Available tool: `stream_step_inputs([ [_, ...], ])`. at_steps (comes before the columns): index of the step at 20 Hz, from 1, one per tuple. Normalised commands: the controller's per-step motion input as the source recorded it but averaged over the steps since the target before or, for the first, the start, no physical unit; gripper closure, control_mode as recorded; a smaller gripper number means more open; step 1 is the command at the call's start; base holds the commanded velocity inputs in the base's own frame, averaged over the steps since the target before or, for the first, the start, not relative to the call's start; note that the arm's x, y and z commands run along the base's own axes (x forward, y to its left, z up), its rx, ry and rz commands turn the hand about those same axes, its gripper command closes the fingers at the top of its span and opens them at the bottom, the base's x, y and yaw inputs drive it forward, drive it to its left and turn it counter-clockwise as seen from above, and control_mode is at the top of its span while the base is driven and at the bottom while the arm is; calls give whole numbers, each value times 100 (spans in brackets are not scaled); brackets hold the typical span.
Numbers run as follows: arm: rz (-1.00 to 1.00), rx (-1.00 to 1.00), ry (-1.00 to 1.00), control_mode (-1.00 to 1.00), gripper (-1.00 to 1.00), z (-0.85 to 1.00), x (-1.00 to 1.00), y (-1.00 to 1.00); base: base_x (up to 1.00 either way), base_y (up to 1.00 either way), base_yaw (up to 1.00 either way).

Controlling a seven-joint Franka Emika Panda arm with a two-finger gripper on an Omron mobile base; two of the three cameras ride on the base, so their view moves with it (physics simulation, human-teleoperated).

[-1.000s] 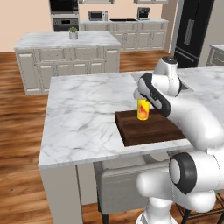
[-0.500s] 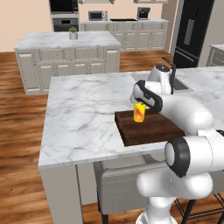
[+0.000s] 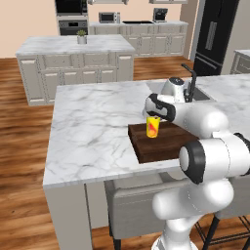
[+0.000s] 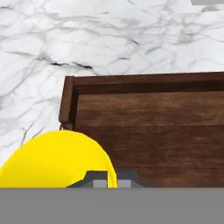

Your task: There is a tray on the dining counter. Grab the cup, mug, and pitcher and place them on the tray. The pitcher may be placed next to the tray if it cannot fit the tray.

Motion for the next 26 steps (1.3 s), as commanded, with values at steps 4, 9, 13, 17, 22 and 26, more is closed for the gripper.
stream_step_inputs([
  [4, 0, 0, 0, -100, 100, -27, 29, 0, 0, 0, 0],
  [9, 0, 0, 0, -100, 100, -26, 25, 0, 0, 0, 0],
  [13, 0, 0, 0, -100, 100, -23, 21, 0, 0, 0, 0],
  [17, 0, 0, 0, -100, 100, -18, 14, 0, 0, 0, 0],
  [22, 0, 0, 0, -100, -100, -10, 2, 0, 0, 0, 0],
  [26, 0, 0, 0, -100, -100, 0, 0, 0, 0, 0, 0],
])
